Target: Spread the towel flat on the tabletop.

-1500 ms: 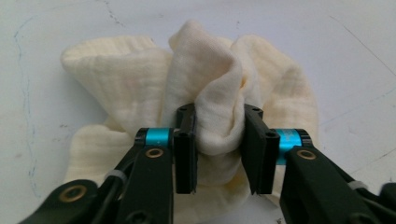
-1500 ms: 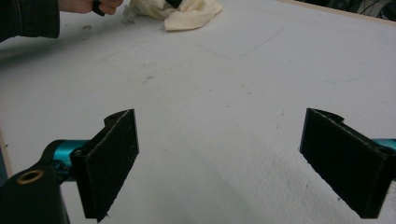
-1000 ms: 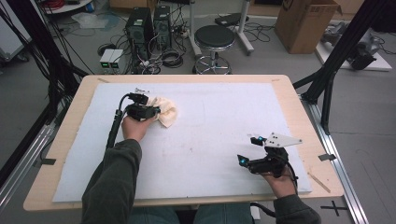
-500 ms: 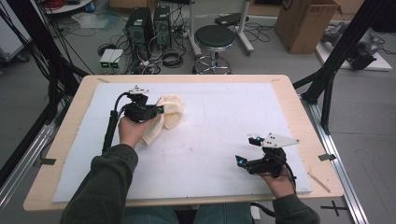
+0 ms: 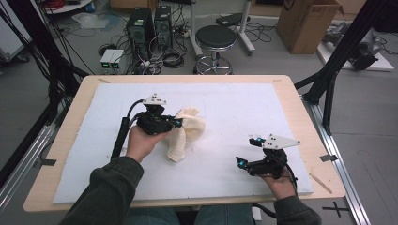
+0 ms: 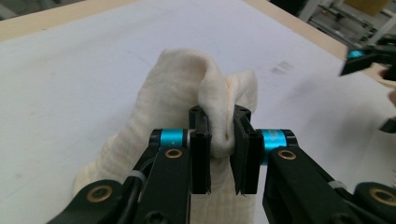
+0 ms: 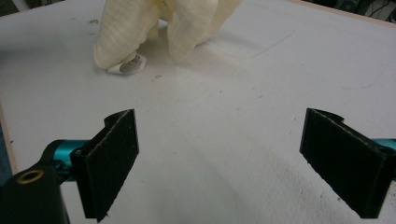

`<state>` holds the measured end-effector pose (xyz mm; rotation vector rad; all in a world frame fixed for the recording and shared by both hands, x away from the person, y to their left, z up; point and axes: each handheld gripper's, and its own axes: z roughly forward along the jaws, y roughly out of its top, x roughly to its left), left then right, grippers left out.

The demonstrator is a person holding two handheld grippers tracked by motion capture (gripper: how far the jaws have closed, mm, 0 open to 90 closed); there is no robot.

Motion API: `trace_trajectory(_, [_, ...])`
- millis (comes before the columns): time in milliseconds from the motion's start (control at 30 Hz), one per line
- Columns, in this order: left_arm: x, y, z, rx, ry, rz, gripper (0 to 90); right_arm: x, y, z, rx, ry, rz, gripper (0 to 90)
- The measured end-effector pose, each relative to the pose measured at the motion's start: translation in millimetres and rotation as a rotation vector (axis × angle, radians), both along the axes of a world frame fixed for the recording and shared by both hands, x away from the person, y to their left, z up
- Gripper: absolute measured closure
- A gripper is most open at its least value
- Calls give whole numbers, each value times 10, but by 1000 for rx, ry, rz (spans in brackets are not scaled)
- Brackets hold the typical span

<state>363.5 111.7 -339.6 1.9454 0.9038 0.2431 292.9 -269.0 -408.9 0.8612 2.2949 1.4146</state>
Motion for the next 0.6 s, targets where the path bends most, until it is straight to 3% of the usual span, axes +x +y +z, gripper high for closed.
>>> trace_trajectory(133, [-102, -184, 18, -3, 0, -85, 789, -4, 1, 0, -2, -3, 6, 109])
trace_trajectory(300, [-73, -325, -61, 13, 8, -138, 788, -3, 12, 2, -3, -8, 8, 109])
trace_trajectory(433, [22, -441, -204, 54, 2, -145, 777, 3, 27, -12, -11, -6, 14, 109])
trace_trajectory(600, [228, -502, -391, 79, 21, -103, 768, 6, 33, -22, -14, 3, 19, 109])
